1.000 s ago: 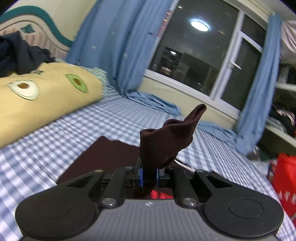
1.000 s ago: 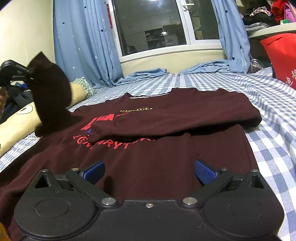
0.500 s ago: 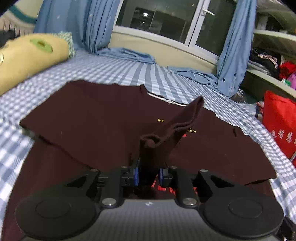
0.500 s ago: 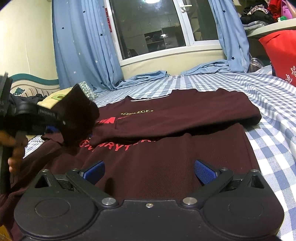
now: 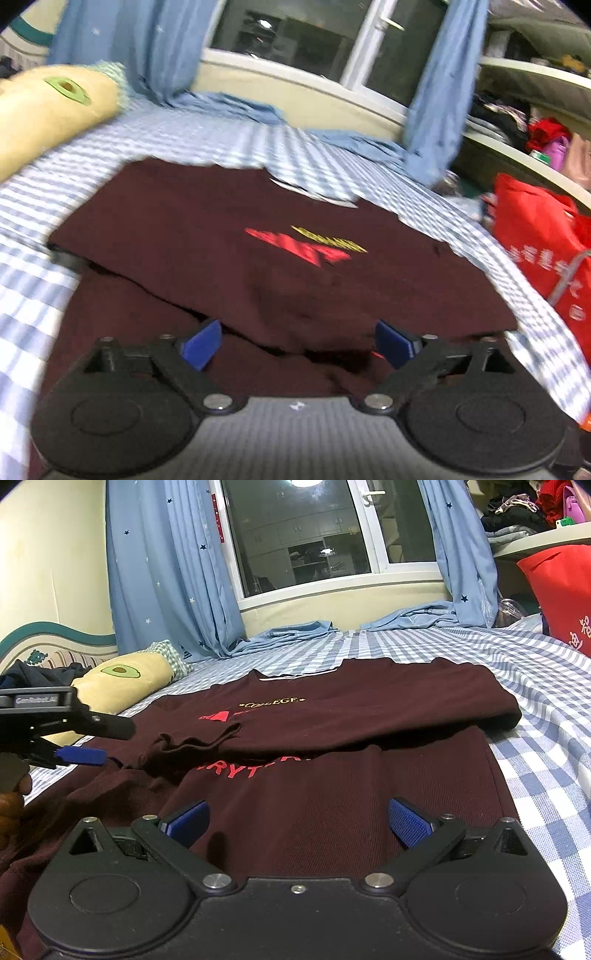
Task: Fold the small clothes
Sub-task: 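Fold the held sleeve side over the shirt body, then open the left gripper, then withdraw both grippers from the shirt and move them to the hem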
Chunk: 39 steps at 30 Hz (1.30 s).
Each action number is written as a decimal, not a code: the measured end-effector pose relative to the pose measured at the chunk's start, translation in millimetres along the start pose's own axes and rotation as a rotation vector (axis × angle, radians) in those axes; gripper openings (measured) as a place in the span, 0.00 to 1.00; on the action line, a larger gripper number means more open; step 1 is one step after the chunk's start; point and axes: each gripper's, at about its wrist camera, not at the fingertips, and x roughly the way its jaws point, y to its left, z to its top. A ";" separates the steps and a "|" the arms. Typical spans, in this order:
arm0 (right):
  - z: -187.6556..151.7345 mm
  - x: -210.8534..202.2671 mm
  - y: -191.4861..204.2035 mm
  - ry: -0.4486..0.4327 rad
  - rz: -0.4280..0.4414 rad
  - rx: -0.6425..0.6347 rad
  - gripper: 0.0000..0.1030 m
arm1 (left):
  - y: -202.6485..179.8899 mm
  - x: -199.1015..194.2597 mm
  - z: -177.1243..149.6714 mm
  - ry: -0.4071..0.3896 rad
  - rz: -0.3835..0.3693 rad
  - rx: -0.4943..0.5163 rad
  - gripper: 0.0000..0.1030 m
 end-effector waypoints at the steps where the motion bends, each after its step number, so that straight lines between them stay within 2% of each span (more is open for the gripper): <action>1: -0.1 -0.1 0.0 -0.002 0.000 0.001 1.00 | 4.4 -2.1 4.0 -0.017 0.036 -0.004 0.95; 8: -1.2 -0.6 -1.1 -0.005 0.002 0.003 1.00 | 67.0 3.9 39.2 -0.143 0.298 -0.106 0.99; 12: -1.2 -0.5 -1.2 -0.004 0.002 0.003 1.00 | 105.9 17.6 50.9 -0.139 0.406 -0.190 0.99; 18: -1.3 -0.6 -1.3 -0.003 0.000 0.000 1.00 | 137.1 41.9 47.2 -0.035 0.509 -0.243 0.99; 20: -1.6 -0.7 -1.2 -0.002 -0.003 -0.004 1.00 | 142.2 46.6 40.0 -0.006 0.508 -0.253 0.99; 23: -2.1 -1.2 -0.8 -0.005 -0.003 -0.003 1.00 | 142.9 40.7 34.9 -0.029 0.495 -0.273 0.99; 28: -0.9 -20.7 -8.2 -0.080 0.023 0.034 1.00 | 131.7 13.6 31.5 -0.065 0.485 -0.262 0.99; 34: 17.9 -72.7 -6.1 -0.184 -0.058 -0.031 1.00 | 97.3 -39.5 22.6 -0.088 0.432 -0.154 0.99; 39: 38.7 -141.8 -2.2 -0.317 -0.106 -0.074 1.00 | 60.5 -87.4 5.1 -0.107 0.338 -0.063 0.99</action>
